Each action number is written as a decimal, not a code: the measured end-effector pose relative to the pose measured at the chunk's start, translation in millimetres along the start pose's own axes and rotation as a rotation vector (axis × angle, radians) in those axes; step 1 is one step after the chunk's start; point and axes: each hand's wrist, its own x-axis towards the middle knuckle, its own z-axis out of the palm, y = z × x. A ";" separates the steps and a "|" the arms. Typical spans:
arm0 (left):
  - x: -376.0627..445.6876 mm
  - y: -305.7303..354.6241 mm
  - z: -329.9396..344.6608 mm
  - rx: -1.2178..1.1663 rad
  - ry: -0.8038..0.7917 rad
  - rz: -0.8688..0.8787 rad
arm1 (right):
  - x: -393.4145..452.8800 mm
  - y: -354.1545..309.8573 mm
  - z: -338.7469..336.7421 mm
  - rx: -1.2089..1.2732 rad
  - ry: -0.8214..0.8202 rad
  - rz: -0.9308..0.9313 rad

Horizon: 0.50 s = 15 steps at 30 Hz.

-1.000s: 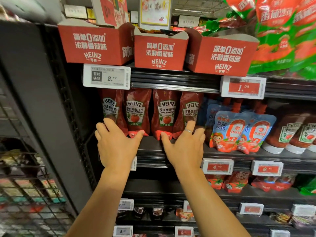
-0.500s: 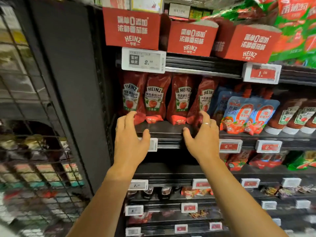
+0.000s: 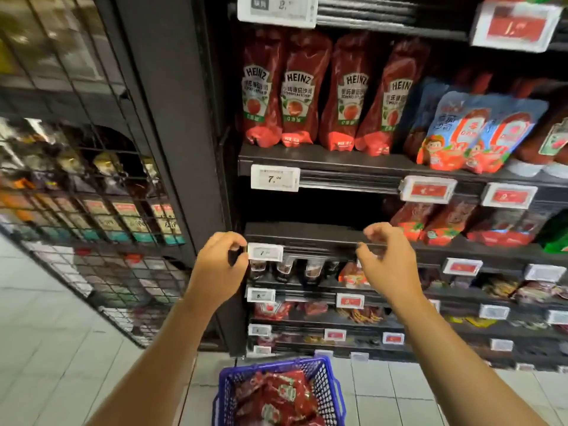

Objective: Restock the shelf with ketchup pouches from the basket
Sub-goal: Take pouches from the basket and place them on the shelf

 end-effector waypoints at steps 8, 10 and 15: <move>-145.1 -24.7 64.8 0.267 -0.573 -0.623 | -113.3 145.9 36.2 -0.073 -0.616 0.393; -187.7 -29.5 83.3 0.249 -0.616 -0.707 | -146.0 179.5 46.5 -0.160 -0.726 0.454; -289.4 -46.4 123.1 0.216 -0.695 -0.870 | -203.2 230.6 75.6 -0.136 -0.840 0.678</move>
